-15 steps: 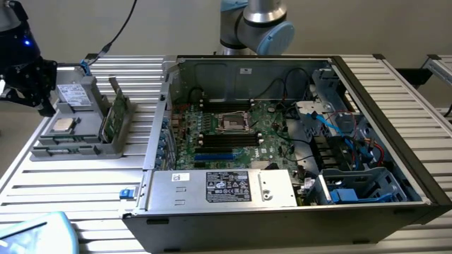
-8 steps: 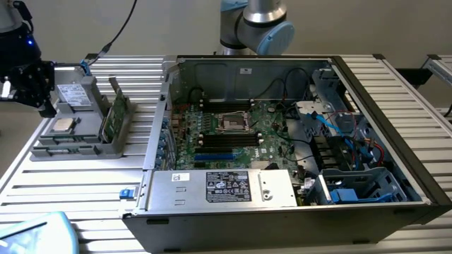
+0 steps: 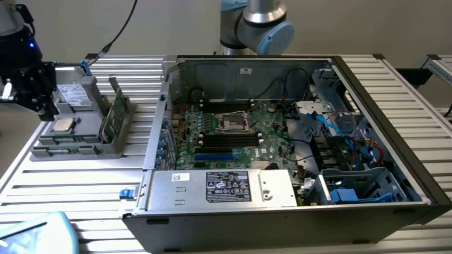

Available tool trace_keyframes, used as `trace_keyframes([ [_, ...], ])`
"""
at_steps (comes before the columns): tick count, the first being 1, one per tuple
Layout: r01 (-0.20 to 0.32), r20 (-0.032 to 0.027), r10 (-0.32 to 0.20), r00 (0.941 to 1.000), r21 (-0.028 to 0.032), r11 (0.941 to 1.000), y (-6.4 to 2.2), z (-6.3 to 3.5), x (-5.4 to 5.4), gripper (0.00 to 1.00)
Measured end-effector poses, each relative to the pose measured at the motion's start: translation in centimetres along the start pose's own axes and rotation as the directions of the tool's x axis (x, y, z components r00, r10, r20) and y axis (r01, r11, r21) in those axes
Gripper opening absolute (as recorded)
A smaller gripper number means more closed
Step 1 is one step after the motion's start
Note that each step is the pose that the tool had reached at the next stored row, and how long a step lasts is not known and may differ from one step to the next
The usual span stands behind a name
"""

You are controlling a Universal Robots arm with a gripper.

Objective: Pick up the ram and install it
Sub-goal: 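Pick up the ram and move it above insertion slot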

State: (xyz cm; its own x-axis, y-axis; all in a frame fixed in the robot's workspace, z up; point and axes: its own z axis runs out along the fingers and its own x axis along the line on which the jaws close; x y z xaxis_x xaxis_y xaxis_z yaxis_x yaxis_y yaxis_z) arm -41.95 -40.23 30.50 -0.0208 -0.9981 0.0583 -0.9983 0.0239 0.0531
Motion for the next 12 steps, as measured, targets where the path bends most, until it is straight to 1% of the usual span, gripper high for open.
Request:
trace_keyframes([
  [3, 0.000, -0.0002, 0.000, 1.0000, -0.0003, 1.0000, 0.01, 0.12, 0.0, 0.25],
  [5, 0.000, -0.0001, 0.000, 1.0000, -0.0001, 1.0000, 0.02, 0.18, 0.0, 0.27],
  [6, 0.000, -0.0001, 0.000, 1.0000, 0.0000, 1.0000, 0.04, 0.23, 0.0, 0.33],
  [12, 0.005, 0.0000, -0.005, 1.0000, 0.0002, 1.0000, 0.36, 1.25, -0.1, 0.33],
])
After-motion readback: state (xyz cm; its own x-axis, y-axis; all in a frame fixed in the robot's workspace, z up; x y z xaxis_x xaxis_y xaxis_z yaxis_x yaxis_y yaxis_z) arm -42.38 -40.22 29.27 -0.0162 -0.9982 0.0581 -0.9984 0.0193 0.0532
